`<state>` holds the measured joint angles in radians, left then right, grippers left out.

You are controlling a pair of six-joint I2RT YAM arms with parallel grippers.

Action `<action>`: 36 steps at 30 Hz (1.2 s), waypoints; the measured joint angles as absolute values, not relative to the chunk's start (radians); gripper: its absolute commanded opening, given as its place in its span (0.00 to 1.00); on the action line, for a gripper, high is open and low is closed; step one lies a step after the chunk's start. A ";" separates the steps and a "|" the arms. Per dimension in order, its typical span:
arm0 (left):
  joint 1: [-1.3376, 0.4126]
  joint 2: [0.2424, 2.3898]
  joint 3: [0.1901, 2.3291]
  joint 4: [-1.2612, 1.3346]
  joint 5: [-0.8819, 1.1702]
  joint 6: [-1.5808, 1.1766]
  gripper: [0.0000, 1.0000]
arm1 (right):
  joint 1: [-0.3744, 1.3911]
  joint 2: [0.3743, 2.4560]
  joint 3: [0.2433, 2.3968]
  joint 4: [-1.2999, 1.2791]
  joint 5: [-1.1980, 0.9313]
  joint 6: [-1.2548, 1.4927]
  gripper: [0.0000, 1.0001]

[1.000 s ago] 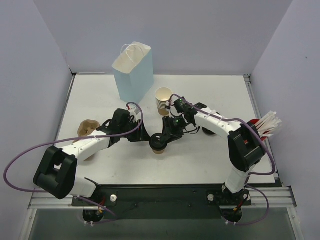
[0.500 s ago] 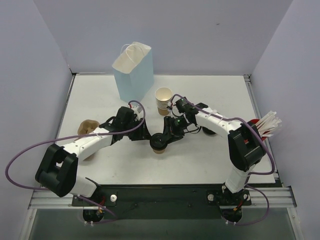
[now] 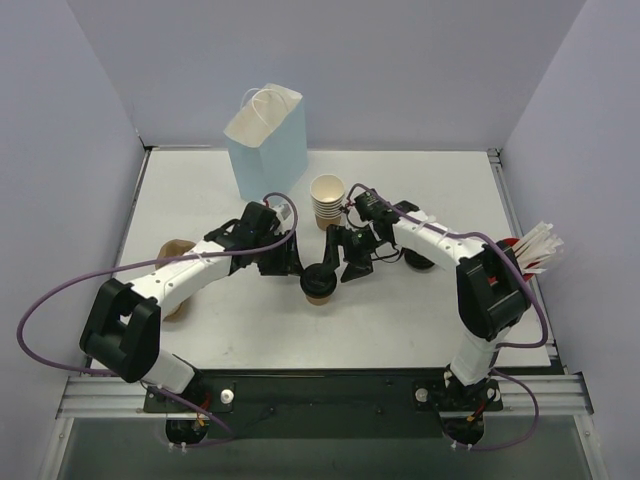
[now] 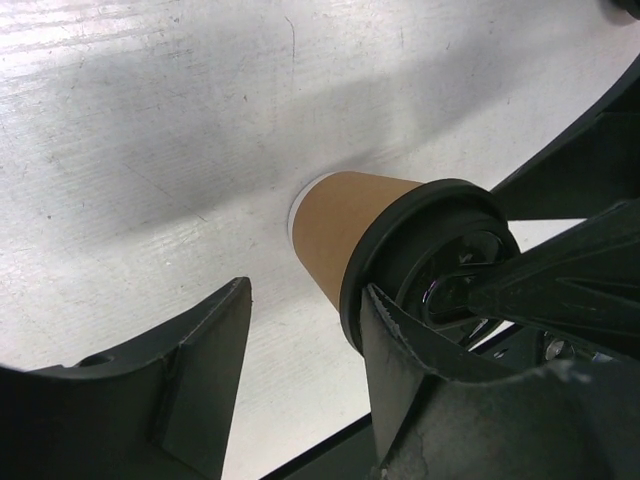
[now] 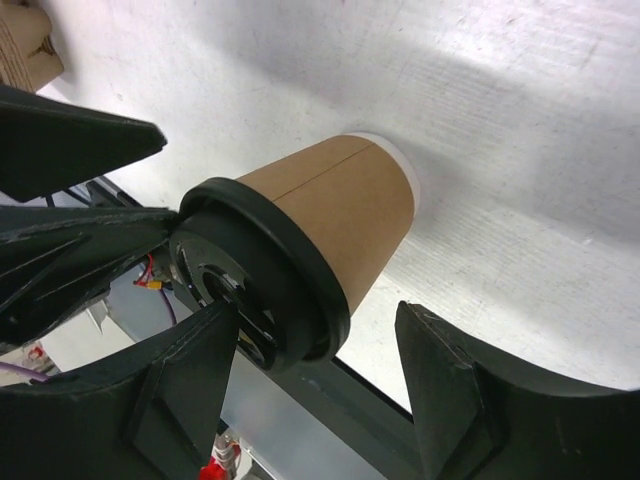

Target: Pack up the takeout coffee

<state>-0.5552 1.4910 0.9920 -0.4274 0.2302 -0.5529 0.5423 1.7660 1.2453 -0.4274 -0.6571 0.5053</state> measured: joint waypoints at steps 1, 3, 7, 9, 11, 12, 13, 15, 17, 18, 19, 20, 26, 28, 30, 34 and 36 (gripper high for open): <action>-0.555 1.493 1.001 -0.437 0.231 -0.552 0.61 | 0.537 1.766 1.247 -0.427 -0.656 0.507 0.66; -0.554 1.495 1.018 -0.451 0.232 -0.545 0.63 | 0.525 1.766 1.247 -0.428 -0.654 0.510 0.67; -0.546 1.496 1.058 -0.469 0.240 -0.538 0.67 | 0.500 1.765 1.247 -0.429 -0.654 0.517 0.68; -0.540 1.500 1.079 -0.476 0.244 -0.537 0.67 | 0.488 1.764 1.247 -0.430 -0.655 0.519 0.68; -0.535 1.503 1.097 -0.484 0.245 -0.533 0.67 | 0.479 1.759 1.247 -0.431 -0.657 0.520 0.66; -0.534 1.504 1.104 -0.488 0.248 -0.530 0.67 | 0.475 1.757 1.247 -0.431 -0.661 0.520 0.66; -0.533 1.504 1.111 -0.493 0.250 -0.525 0.67 | 0.470 1.753 1.248 -0.431 -0.665 0.519 0.63; -0.532 1.504 1.121 -0.496 0.260 -0.514 0.67 | 0.465 1.746 1.248 -0.431 -0.673 0.519 0.60; -0.532 1.504 1.122 -0.496 0.276 -0.506 0.67 | 0.463 1.736 1.248 -0.432 -0.683 0.518 0.57; -0.532 1.504 1.121 -0.496 0.286 -0.502 0.67 | 0.461 1.728 1.248 -0.433 -0.688 0.517 0.56; -0.532 1.504 1.120 -0.496 0.297 -0.497 0.67 | 0.458 1.719 1.247 -0.434 -0.693 0.516 0.55; -0.532 1.504 1.117 -0.493 0.309 -0.492 0.67 | 0.456 1.708 1.246 -0.434 -0.699 0.516 0.54; -0.533 1.502 1.086 -0.498 0.360 -0.477 0.67 | 0.439 1.624 1.218 -0.436 -0.738 0.519 0.54; -0.533 1.500 1.086 -0.506 0.360 -0.467 0.67 | 0.436 1.598 1.201 -0.438 -0.748 0.519 0.54; -0.533 1.495 1.086 -0.520 0.351 -0.462 0.67 | 0.433 1.579 1.185 -0.438 -0.753 0.516 0.54; -0.533 1.474 1.087 -0.554 0.312 -0.461 0.67 | 0.427 1.573 1.160 -0.440 -0.777 0.500 0.55; -0.533 1.455 1.088 -0.574 0.297 -0.466 0.68 | 0.418 1.573 1.152 -0.447 -0.794 0.492 0.55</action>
